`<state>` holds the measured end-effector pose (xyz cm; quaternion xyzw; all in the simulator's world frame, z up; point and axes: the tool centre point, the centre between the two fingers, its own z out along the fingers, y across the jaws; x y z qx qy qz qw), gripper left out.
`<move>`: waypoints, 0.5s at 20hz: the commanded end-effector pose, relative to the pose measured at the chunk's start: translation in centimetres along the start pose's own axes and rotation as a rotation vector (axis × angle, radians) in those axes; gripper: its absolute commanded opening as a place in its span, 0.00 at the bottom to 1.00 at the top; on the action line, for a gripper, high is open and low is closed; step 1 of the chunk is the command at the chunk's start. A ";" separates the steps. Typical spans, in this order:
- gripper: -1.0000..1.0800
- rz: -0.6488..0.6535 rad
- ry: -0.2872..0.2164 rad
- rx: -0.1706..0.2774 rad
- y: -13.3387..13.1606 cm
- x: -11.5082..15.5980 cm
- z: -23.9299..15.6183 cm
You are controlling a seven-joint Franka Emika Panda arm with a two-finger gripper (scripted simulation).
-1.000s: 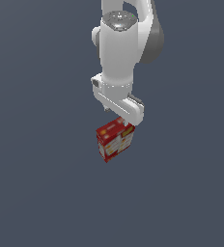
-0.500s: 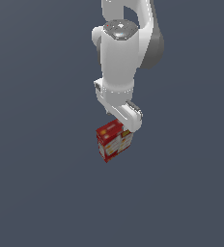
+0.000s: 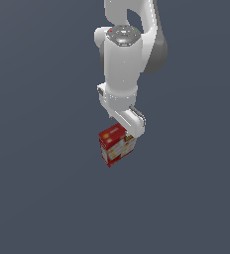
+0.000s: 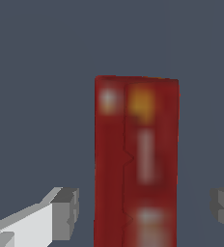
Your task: Pick up the object and move it to a goal position.
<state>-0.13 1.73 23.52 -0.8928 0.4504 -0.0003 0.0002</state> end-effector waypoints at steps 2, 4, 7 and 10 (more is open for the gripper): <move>0.96 0.001 0.000 -0.001 0.1 0.0 1.4; 0.96 0.002 0.000 -0.001 0.1 0.0 2.5; 0.96 0.003 0.000 -0.001 0.1 -0.1 3.6; 0.96 0.004 0.000 -0.001 0.0 0.0 4.2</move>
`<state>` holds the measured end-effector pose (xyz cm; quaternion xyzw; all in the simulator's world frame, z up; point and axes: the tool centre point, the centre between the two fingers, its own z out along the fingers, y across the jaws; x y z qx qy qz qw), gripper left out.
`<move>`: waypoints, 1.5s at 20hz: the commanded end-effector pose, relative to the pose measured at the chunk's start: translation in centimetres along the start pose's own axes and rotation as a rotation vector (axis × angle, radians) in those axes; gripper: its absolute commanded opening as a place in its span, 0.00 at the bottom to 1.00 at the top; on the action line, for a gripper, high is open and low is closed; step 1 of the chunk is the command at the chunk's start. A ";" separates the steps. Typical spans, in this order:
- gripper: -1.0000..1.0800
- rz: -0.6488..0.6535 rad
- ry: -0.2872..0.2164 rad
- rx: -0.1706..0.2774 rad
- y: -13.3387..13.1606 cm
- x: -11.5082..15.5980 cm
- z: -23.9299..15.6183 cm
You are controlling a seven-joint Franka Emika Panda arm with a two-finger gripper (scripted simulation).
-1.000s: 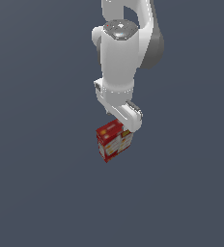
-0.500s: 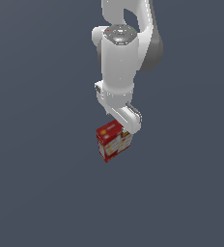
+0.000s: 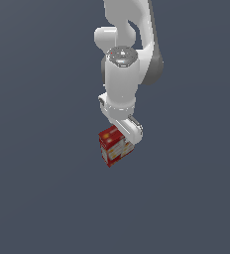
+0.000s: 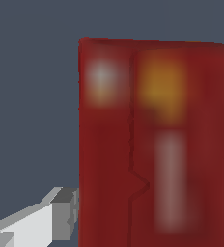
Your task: Pick up the object and move it to a goal position.
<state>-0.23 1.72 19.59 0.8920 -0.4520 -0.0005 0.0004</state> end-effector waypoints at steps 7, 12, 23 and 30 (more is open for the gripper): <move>0.00 0.000 0.001 0.001 -0.1 0.1 0.4; 0.00 0.000 0.001 0.001 -0.1 0.1 0.4; 0.00 0.000 0.001 0.002 -1.3 -1.5 -2.7; 0.00 0.000 0.002 0.001 -3.4 -4.1 -7.9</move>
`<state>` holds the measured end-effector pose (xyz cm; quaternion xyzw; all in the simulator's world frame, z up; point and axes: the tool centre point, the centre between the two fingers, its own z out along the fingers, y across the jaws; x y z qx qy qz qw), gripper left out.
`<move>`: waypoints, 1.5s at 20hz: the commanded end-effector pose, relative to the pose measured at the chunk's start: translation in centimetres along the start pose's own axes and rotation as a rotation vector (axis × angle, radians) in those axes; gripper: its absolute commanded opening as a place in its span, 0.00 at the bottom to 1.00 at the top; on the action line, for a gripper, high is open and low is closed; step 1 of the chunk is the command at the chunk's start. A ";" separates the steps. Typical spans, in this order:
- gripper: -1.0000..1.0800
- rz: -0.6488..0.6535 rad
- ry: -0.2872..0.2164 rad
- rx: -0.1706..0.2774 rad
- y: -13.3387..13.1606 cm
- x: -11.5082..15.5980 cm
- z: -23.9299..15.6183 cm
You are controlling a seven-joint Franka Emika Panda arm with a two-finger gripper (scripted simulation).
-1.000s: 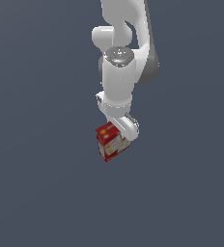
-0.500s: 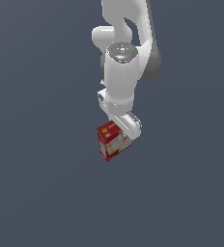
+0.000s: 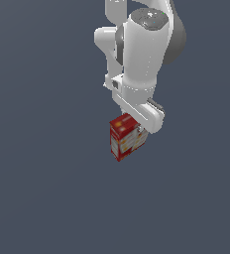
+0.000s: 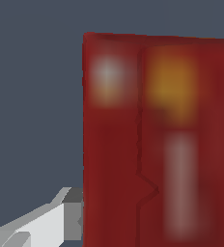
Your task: Pick up the object and move it to a goal position.
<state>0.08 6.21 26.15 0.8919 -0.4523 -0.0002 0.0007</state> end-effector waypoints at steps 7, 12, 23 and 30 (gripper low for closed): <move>0.00 0.000 0.001 0.001 -3.2 -3.9 -7.8; 0.00 0.000 0.001 0.001 -5.1 -6.0 -12.2; 0.00 0.000 0.000 0.001 -8.3 -9.2 -18.9; 0.00 0.000 0.000 0.001 -9.3 -10.2 -21.0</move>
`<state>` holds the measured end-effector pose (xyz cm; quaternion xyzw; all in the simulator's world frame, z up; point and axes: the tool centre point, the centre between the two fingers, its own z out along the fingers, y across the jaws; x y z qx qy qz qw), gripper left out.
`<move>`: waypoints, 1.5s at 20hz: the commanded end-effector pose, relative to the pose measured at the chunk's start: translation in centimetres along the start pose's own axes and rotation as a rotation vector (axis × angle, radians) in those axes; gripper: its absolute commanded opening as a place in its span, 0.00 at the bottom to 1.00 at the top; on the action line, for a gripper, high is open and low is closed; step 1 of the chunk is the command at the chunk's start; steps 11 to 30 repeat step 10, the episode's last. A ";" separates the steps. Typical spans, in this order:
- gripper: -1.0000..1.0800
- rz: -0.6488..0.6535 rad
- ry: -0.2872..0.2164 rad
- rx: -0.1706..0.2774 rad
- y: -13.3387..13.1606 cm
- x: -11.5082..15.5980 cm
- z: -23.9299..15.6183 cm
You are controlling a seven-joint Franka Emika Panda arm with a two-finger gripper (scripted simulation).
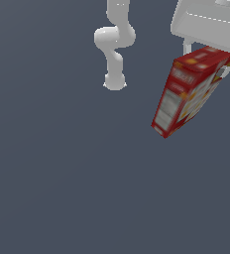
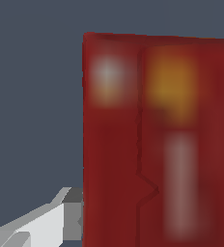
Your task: Pick up the object and move it to a goal position.
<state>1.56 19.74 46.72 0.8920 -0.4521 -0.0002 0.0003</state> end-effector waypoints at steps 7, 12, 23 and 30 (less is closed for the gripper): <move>0.00 0.000 0.000 0.001 -0.6 -0.5 -1.3; 0.00 0.000 0.000 0.001 -0.7 -0.5 -1.3; 0.00 0.000 0.000 0.001 -0.7 -0.5 -1.3; 0.00 0.000 0.000 0.001 -0.7 -0.5 -1.3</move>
